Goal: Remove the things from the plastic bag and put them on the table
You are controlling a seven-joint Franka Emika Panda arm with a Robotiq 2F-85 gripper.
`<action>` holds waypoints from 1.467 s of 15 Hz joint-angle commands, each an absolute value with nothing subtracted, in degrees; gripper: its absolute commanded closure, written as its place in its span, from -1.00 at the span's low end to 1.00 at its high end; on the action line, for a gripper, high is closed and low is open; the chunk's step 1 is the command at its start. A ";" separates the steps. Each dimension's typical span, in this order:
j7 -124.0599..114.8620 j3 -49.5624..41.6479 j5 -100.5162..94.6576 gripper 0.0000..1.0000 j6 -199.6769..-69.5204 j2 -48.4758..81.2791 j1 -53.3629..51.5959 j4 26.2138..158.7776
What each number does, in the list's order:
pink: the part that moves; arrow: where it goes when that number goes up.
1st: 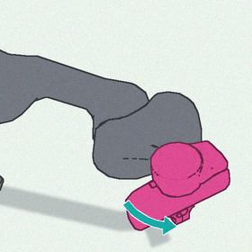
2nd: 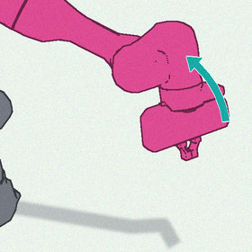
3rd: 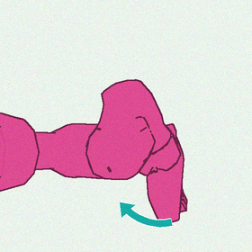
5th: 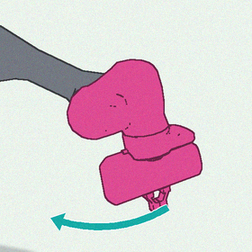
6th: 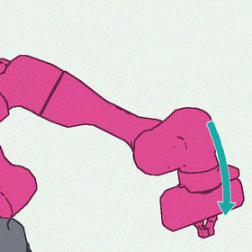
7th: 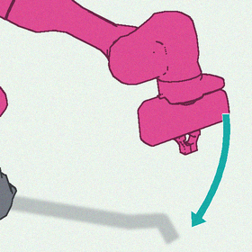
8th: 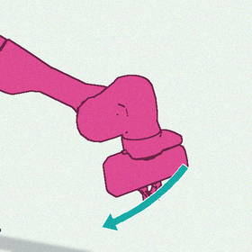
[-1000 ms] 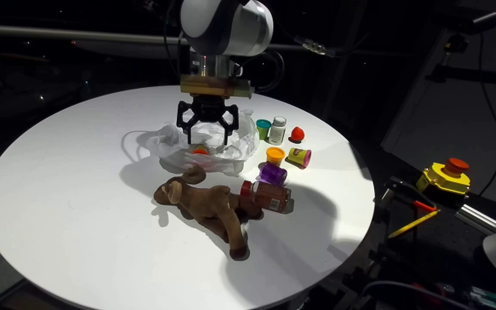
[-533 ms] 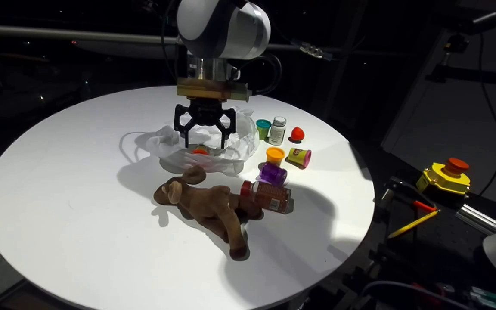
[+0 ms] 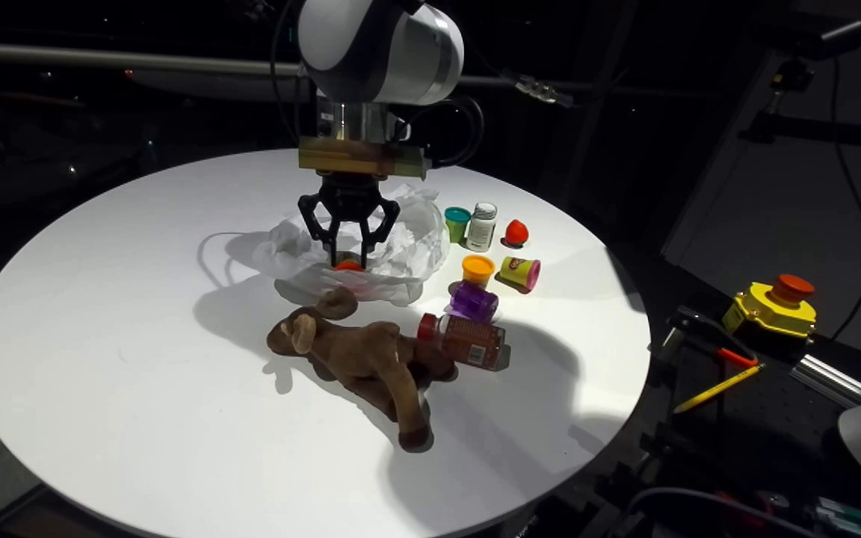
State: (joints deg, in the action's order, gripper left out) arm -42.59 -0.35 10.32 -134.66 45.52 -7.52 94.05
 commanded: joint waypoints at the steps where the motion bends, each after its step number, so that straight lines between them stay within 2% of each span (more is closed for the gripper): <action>1: -43.07 -0.70 11.11 0.70 -133.80 46.66 -8.21 92.03; 3: -42.89 -0.86 10.94 0.95 -134.09 45.19 -8.17 92.18; 4: -42.57 -0.71 11.11 1.00 -134.24 44.42 -7.96 92.45; 10: -40.92 -0.13 11.24 0.94 -135.42 42.08 -7.54 93.80; 11: -40.38 -0.09 10.82 0.45 -135.76 42.42 -7.83 93.84; 13: -39.14 -0.07 10.12 0.36 -135.99 43.11 -8.46 94.02; 22: -35.98 -0.85 9.33 -0.98 -135.96 43.80 -10.11 94.26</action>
State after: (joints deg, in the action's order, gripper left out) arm -37.11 -0.16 9.92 -134.91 44.74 -9.65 93.69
